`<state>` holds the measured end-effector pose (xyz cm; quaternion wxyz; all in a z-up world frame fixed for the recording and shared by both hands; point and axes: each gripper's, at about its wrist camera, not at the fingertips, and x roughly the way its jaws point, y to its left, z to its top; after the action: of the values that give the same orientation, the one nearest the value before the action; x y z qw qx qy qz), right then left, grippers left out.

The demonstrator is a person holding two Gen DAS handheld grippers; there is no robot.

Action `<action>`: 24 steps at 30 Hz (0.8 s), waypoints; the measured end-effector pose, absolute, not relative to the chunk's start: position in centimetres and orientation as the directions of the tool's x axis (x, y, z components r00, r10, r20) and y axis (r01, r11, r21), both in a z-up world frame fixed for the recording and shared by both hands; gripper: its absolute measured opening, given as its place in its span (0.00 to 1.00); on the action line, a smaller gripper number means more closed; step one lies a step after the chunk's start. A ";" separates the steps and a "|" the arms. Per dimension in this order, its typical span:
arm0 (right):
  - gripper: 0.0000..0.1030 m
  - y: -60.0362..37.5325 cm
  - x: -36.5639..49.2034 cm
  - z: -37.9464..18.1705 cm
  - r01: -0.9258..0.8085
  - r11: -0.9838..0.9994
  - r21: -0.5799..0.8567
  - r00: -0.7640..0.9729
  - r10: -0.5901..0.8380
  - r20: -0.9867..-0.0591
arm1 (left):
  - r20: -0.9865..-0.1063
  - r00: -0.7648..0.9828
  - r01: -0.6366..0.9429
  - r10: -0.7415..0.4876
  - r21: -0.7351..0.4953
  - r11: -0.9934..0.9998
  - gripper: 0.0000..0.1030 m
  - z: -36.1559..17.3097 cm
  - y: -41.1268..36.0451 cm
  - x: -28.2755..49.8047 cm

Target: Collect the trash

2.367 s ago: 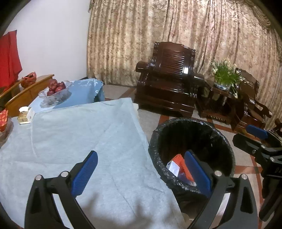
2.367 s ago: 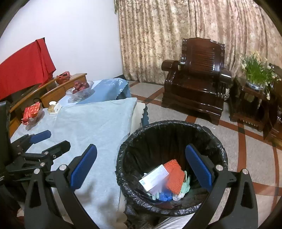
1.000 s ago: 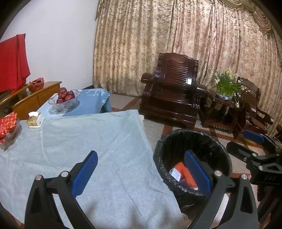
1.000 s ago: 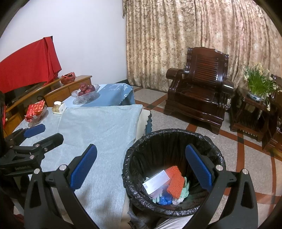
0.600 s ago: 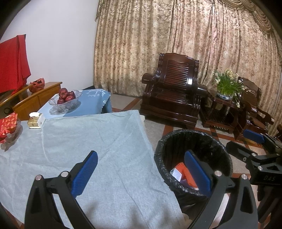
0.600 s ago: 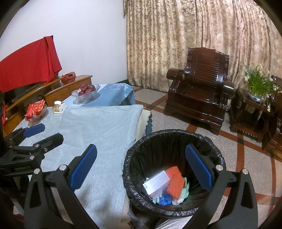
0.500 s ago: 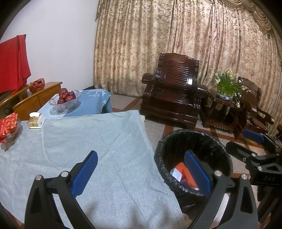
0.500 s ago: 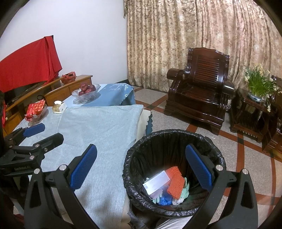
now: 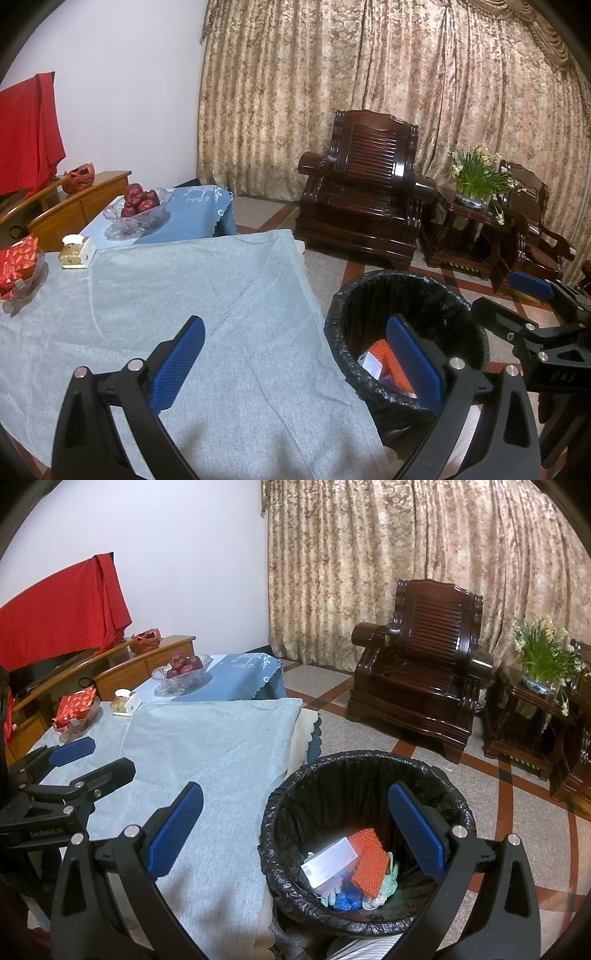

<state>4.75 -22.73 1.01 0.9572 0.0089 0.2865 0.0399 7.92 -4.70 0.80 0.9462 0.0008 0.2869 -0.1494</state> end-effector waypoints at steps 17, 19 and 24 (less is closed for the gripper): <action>0.95 -22.5 4.8 0.9 -0.071 0.997 0.038 0.833 0.080 -0.548 | -0.546 0.789 0.282 -0.281 -0.084 0.956 0.94 0.8 -4.6 8.0; 0.95 -22.5 4.8 1.1 -0.073 0.997 0.037 0.833 0.081 -0.548 | -0.547 0.789 0.282 -0.280 -0.083 0.956 0.94 0.8 -4.2 8.1; 0.95 -22.4 4.8 1.0 -0.072 0.997 0.037 0.833 0.080 -0.548 | -0.547 0.789 0.282 -0.280 -0.081 0.956 0.94 0.8 -4.0 8.1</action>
<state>4.82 -22.39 1.00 0.9572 0.0075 0.2866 0.0396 8.14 -4.03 0.79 0.9458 0.0023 0.2889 -0.1485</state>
